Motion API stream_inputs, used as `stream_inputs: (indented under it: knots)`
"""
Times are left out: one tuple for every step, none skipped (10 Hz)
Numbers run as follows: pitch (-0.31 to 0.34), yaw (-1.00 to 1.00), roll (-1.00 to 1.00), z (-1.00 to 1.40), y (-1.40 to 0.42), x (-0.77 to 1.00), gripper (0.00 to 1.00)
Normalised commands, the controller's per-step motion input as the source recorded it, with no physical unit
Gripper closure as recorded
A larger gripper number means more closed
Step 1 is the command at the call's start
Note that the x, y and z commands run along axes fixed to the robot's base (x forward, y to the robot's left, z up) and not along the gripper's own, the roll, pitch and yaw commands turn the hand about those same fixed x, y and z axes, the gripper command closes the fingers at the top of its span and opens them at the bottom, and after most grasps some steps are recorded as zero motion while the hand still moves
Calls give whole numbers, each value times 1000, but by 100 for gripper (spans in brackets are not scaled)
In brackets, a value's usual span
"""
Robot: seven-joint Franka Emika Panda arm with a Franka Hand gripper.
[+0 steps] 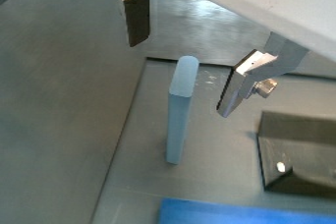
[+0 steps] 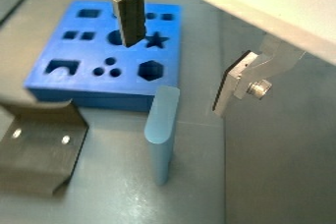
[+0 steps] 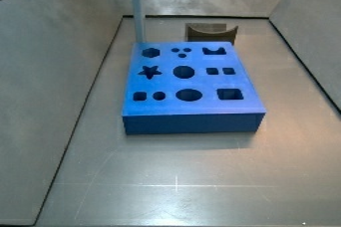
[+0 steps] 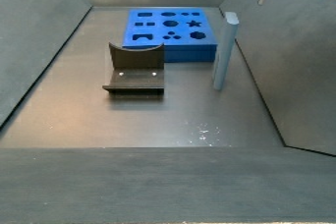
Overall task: Pick up the square-circle object. Move up. Rotate the square-circle object. Place the square-circle object on the fixture. Regrasp the square-circle object. Move to above the board. Insert the square-circle object.
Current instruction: Rotate the square-circle object.
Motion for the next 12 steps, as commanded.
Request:
stream_inputs:
  knots:
    - [21, 1000, -58, -19, -3, 39, 0]
    - [23, 1000, -64, -19, -3, 39, 0]
    - [26, 1000, -72, -19, -3, 39, 0]
    - [31, 1000, -85, -19, -3, 39, 0]
    - [37, 1000, -100, -19, -3, 39, 0]
    - [44, 1000, -120, -18, -2, 39, 0]
    - [52, 838, -135, -18, -1, 40, 0]
    - [52, 602, -126, -17, 1, 40, 0]
    - [52, 461, -119, -17, 1, 40, 0]
    - [52, 263, -113, -16, 0, 41, 0]
    - [52, 171, -108, -1000, 0, 0, 0]
    - [32, 94, -101, -1000, 1, 17, 0]
